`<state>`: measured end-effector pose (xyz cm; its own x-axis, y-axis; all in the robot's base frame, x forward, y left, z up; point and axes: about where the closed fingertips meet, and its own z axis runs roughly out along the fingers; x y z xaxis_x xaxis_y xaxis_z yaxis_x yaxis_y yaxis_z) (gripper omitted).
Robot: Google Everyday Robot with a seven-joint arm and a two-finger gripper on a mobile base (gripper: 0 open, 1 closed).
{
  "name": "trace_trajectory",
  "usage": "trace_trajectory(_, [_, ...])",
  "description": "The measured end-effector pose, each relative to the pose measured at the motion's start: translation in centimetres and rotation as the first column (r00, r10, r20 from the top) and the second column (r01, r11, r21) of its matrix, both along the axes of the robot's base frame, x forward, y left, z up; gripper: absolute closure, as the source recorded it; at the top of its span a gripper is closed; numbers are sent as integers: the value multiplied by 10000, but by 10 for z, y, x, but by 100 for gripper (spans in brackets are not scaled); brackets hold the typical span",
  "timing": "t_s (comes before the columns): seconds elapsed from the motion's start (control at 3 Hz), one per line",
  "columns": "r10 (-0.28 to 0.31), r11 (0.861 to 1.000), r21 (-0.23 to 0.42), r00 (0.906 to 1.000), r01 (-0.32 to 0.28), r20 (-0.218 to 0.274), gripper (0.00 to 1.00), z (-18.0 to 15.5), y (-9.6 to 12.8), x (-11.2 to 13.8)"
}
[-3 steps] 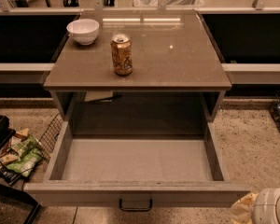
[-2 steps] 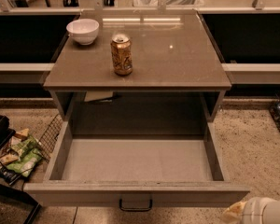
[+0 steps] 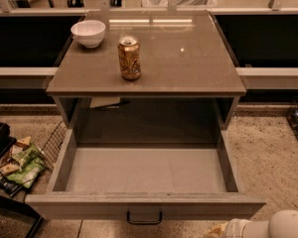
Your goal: Close top drawer
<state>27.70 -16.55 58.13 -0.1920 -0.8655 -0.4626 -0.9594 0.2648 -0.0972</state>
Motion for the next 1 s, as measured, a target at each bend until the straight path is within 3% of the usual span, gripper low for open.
trace_trajectory(0.67, [754,9899,1215,9971,-734,-112,100,-63,33,45])
trace_trajectory(1.0, [754,9899,1215,9971,-735,-112,100,-63,33,45])
